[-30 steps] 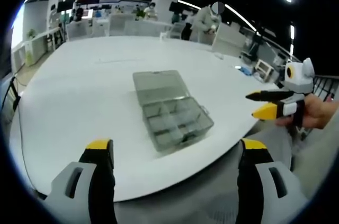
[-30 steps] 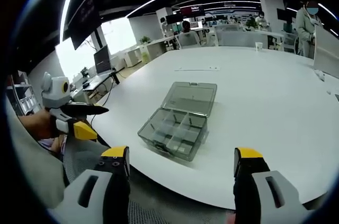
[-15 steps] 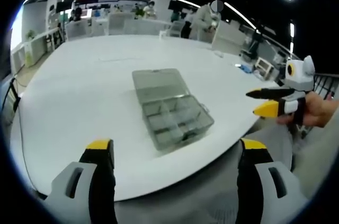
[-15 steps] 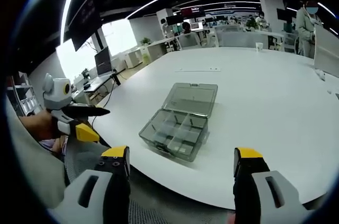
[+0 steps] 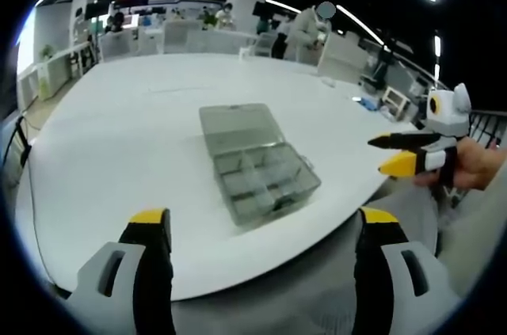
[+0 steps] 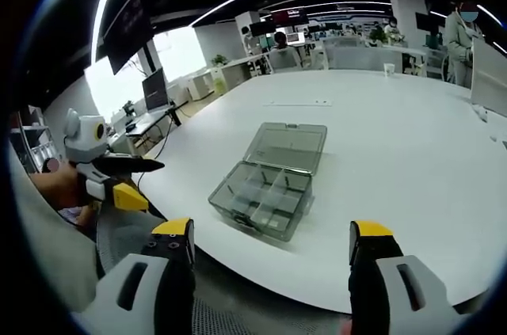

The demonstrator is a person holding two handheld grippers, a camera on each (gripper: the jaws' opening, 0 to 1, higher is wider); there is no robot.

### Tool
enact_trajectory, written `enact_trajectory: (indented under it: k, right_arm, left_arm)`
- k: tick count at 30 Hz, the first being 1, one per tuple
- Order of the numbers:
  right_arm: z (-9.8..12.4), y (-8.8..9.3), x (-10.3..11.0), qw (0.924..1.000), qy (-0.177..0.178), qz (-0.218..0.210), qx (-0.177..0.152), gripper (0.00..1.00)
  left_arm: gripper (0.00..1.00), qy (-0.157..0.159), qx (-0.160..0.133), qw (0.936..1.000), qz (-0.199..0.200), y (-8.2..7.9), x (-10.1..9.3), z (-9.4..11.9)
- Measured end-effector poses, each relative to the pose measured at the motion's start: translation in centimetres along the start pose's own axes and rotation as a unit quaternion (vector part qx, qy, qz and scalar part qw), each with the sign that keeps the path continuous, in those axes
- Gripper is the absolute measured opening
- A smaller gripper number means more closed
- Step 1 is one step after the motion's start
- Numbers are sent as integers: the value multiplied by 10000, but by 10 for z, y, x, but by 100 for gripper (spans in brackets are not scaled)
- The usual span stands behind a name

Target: Insert the divider into the dual guide fixture by aligning both edges with the guide slots and pushing it downward to the bottom, including one-sided entry, uneven engagement, binding, and posture correction.

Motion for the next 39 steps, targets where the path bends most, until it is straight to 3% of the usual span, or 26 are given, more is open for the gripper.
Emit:
enact_trajectory:
  k: [39]
  right_arm:
    - [-1,0,-3,10000,32,-31,-27,78]
  left_arm:
    - [94,-7,20,10000,18,1,1,1]
Point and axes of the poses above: the point that each gripper's makers call its tool centre point, and the gripper's own axes: z roughly backward along the fingers, x roughly to its left, y roughly out of its underside, the point moved 3 cm from there along z, roughly backward along the fingers, and after that the axes turned 15 degrees about y, right-handed, at the moved point
